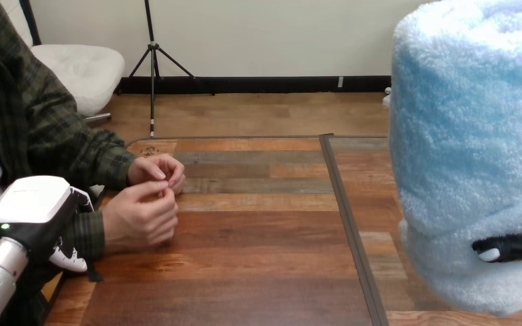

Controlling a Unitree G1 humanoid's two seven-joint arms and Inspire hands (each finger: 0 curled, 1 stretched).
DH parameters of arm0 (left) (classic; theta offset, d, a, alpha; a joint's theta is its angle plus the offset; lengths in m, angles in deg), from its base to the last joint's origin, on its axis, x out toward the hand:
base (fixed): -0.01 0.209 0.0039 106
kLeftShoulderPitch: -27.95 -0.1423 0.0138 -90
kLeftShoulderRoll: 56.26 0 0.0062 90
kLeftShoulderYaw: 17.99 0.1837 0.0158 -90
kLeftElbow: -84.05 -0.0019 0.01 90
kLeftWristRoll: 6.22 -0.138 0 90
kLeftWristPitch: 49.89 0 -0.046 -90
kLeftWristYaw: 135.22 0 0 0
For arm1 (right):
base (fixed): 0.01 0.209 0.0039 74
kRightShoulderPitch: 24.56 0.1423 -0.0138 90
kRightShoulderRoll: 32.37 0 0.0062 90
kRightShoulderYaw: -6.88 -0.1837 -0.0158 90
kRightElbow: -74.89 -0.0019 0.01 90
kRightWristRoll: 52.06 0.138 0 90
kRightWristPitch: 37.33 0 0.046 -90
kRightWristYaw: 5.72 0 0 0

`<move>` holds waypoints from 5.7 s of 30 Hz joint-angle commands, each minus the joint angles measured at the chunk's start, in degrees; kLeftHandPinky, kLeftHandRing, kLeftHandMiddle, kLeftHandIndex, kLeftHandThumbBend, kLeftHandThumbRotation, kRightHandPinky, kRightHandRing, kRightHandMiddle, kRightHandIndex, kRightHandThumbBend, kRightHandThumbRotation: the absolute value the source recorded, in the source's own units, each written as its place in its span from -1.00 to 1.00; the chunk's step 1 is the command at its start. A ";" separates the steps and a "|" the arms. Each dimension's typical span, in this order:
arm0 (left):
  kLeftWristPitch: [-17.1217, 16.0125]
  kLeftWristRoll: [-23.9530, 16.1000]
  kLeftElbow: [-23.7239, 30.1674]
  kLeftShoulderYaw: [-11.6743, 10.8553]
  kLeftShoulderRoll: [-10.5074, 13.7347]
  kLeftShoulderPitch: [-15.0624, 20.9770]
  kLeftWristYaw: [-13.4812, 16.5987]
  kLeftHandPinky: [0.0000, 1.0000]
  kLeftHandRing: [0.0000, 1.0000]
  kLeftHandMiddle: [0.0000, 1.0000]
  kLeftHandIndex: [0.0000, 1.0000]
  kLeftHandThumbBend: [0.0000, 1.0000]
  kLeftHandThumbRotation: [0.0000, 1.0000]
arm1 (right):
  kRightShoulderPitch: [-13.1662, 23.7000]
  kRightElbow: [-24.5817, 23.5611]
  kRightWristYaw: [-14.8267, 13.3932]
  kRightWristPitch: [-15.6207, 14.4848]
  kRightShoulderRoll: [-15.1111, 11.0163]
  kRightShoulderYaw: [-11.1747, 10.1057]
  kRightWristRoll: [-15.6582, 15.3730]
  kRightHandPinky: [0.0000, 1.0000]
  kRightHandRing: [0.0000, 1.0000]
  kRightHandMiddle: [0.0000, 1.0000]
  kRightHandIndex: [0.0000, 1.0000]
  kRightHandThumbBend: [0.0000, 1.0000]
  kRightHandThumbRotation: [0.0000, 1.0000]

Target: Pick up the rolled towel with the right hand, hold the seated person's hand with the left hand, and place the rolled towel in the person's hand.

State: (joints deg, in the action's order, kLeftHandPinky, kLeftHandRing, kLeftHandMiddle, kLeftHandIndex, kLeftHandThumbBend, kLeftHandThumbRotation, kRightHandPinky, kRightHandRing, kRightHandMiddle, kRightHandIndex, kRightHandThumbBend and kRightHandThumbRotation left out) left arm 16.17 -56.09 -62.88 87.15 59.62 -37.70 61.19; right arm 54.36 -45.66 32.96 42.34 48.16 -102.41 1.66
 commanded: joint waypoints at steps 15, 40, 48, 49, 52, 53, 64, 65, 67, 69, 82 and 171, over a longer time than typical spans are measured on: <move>-0.94 4.38 1.50 1.10 0.43 0.56 0.27 -0.45 -0.33 -0.18 -0.13 0.78 -1.00 | 7.71 2.43 -0.61 -0.26 0.18 1.37 -1.95 -0.80 -0.66 -0.56 -0.49 0.76 -1.00; -2.68 10.03 10.44 -1.12 1.40 -3.59 -0.19 -0.53 -0.40 -0.26 -0.24 0.70 -1.00 | 14.48 8.94 -2.58 -1.86 3.93 7.47 -5.62 -0.76 -0.63 -0.48 -0.39 0.70 -1.00; -1.72 12.96 17.26 -3.19 1.27 -6.68 -2.02 -0.54 -0.41 -0.28 -0.26 0.69 -1.00 | 16.10 10.99 -4.77 -0.65 5.67 10.28 -11.65 -0.74 -0.62 -0.47 -0.41 0.77 -1.00; -1.69 13.07 17.77 -3.34 1.25 -6.93 -2.07 -0.54 -0.41 -0.28 -0.26 0.69 -1.00 | 16.25 11.28 -4.65 -0.34 5.79 10.47 -12.26 -0.74 -0.62 -0.47 -0.41 0.77 -1.00; -1.66 13.71 20.09 -4.16 1.06 -7.98 -2.48 -0.55 -0.42 -0.29 -0.28 0.70 -1.00 | 17.03 12.96 -4.13 0.35 6.66 11.22 -13.73 -0.71 -0.61 -0.47 -0.40 0.76 -1.00; -1.46 14.14 21.19 -4.60 0.88 -8.48 -2.78 -0.55 -0.43 -0.29 -0.28 0.70 -1.00 | 17.46 13.65 -3.79 0.49 6.78 11.61 -14.38 -0.70 -0.61 -0.47 -0.39 0.75 -1.00; 0.89 15.96 30.89 -7.19 -0.12 -12.46 -5.04 -0.58 -0.46 -0.32 -0.31 0.71 -1.00 | 20.12 18.28 -1.17 3.47 7.52 13.93 -20.06 -0.70 -0.59 -0.42 -0.30 0.64 -1.00; 1.06 16.06 31.90 -7.38 -0.20 -12.84 -5.19 -0.58 -0.46 -0.32 -0.32 0.71 -1.00 | 20.56 19.03 -0.69 3.85 7.71 14.22 -20.46 -0.70 -0.59 -0.42 -0.29 0.63 -1.00; 1.41 16.19 33.16 -7.63 -0.31 -13.32 -5.46 -0.58 -0.46 -0.33 -0.32 0.71 -1.00 | 21.02 19.85 -0.17 4.25 7.92 14.48 -20.85 -0.71 -0.60 -0.42 -0.28 0.61 -1.00; 1.52 16.53 34.97 -8.08 -0.56 -14.03 -5.58 -0.58 -0.46 -0.33 -0.32 0.72 -1.00 | 21.50 20.88 -0.12 5.19 8.43 15.06 -22.07 -0.71 -0.60 -0.42 -0.27 0.59 -1.00; 4.54 17.61 43.19 -9.96 -2.06 -17.37 -7.77 -0.59 -0.47 -0.33 -0.32 0.76 -1.00 | 22.63 24.20 -0.24 6.37 10.59 16.41 -24.96 -0.75 -0.65 -0.48 -0.31 0.56 -1.00; 9.56 20.66 72.91 -10.21 -16.47 -23.48 -20.32 -0.67 -0.56 -0.41 -0.38 0.91 -1.00 | 31.72 49.55 2.44 13.74 19.69 19.84 -34.36 -0.76 -0.68 -0.49 -0.32 0.57 -1.00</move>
State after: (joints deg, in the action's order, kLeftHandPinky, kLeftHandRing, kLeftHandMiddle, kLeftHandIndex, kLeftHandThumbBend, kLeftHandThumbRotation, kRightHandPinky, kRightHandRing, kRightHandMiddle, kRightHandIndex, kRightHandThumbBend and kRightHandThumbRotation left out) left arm 27.17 -36.65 6.96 75.48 45.16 -62.71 40.93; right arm 79.77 5.03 34.17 55.30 66.36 -84.93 -31.90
